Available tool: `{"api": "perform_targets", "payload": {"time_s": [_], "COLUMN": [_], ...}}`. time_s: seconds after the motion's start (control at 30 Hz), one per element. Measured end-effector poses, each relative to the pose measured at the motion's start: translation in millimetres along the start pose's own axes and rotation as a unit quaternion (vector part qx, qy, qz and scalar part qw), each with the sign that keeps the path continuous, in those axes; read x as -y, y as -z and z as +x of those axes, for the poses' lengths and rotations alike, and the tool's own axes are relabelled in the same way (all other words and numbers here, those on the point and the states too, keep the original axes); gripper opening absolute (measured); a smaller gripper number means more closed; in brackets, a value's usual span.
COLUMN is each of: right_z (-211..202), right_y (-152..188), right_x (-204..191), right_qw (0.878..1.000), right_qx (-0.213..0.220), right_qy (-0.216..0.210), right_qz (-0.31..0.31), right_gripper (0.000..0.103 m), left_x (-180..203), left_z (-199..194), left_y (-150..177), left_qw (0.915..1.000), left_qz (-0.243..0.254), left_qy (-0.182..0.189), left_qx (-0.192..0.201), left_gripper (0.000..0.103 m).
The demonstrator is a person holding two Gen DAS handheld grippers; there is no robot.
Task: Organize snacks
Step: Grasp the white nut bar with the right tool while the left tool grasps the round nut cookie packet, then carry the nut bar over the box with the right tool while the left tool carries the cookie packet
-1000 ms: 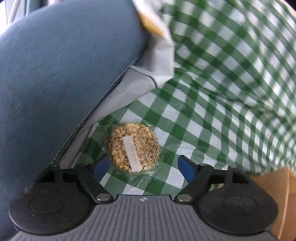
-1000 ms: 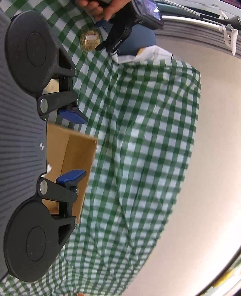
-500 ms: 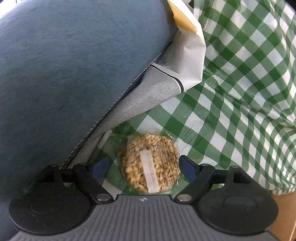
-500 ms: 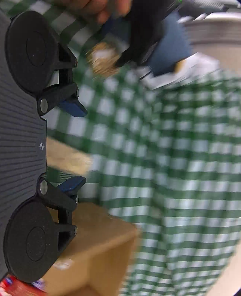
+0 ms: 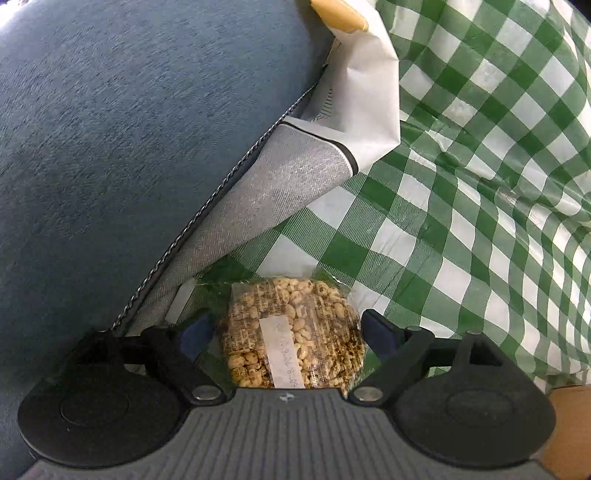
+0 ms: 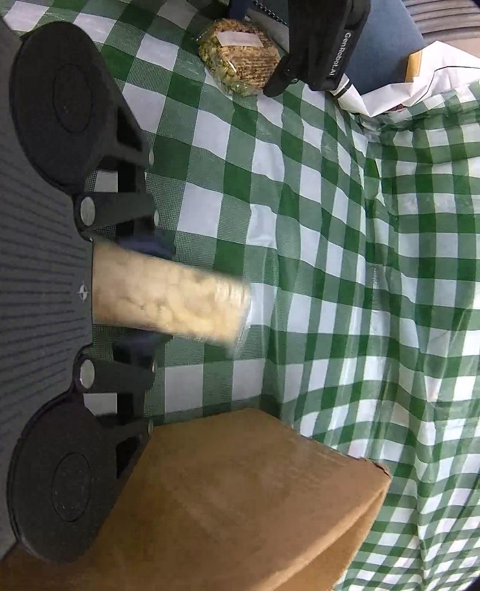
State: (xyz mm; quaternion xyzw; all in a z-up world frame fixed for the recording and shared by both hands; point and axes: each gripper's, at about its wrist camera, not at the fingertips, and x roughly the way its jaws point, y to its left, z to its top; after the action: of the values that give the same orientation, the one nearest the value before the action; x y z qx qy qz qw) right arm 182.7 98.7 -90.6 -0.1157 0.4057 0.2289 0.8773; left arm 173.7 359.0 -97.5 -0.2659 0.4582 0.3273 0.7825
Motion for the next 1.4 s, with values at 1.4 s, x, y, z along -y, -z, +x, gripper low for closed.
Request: {"api": "perform_targets", "payload": {"time_s": [1.4], "right_z": [-246.4], "right_y": [64.1], "right_x": [90.6], "right_qw": [0.981], "right_qx": [0.174], "right_qy": [-0.070], "right_qz": [-0.057], "right_gripper": [0.038], "left_x": [3.3], "left_z": [-218.2], "left_y": [186.1], "left_qw": [0.9672], "left_qz": [0.159], "left_qy": [0.133], "left_qx": [0.148], "left_gripper": [0.086]}}
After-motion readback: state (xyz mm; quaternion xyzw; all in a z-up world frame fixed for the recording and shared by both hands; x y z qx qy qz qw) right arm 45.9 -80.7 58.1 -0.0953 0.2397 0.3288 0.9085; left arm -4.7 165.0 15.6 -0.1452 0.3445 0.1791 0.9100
